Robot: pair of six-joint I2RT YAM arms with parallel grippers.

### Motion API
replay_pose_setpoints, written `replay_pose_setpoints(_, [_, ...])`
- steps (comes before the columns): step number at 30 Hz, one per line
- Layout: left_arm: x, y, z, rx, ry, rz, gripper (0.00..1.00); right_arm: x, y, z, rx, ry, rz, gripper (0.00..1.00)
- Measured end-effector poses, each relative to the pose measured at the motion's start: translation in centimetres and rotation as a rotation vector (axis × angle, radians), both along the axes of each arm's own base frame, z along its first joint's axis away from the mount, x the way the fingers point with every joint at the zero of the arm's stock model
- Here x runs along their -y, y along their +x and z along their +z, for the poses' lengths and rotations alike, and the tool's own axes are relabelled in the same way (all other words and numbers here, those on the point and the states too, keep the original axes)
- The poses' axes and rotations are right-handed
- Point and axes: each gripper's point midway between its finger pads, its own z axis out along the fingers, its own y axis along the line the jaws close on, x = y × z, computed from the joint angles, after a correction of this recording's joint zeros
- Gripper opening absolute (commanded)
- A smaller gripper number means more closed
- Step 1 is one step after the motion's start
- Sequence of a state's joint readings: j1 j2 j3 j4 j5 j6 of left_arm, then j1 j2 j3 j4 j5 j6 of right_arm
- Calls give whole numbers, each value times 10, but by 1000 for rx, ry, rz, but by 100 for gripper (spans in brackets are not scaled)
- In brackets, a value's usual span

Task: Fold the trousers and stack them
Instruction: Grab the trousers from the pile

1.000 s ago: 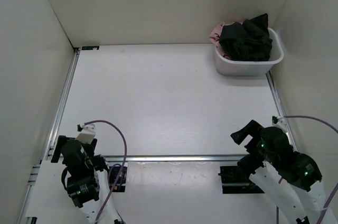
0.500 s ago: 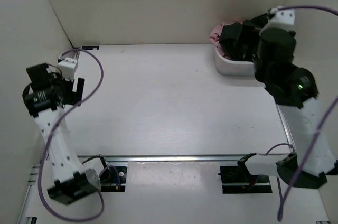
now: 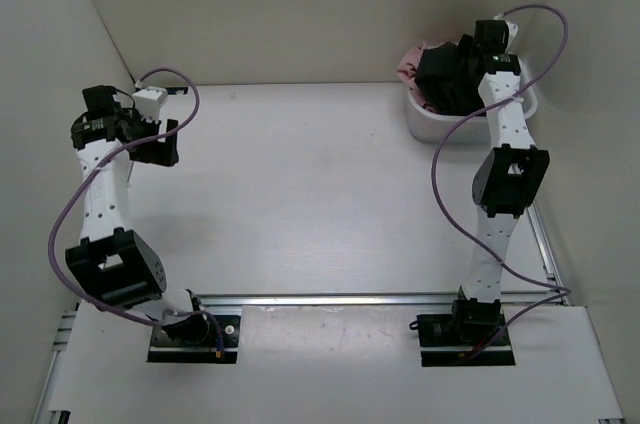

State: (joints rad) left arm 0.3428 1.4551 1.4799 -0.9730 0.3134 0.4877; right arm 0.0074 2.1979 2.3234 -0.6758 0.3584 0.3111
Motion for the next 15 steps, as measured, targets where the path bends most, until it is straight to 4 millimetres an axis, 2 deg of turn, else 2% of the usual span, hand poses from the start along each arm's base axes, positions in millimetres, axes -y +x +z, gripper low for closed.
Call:
replay_pose_setpoints(2, [7,11,-17,-40,-13,-19,96,12,8,-49,-70,84,-14,98])
replay_pose_setpoints(3, [9,15,-26,-61,-21,-23,96,15,13,-61,-84,112,-13,94])
replay_pose_setpoints(5, [14,21,-43,-105,-41,-30,95,12,20,-76,-91,165,-1,62])
replay_pose_setpoints(6, [15,22,-48,-120,-48,-27,95,9,21,-75,-86,171,5,27])
replay_pose_setpoints(8, [16,23,-53,-134,-55,-20,95,4,24,-69,-63,185,9,2])
replay_pose_setpoints(12, [17,23,-50,-126,-55,-13,95,4,14,-57,-40,172,-8,0])
replay_pose_setpoints(15, [19,19,-48,-118,-43,-10,95,11,-3,-31,-21,99,-34,0])
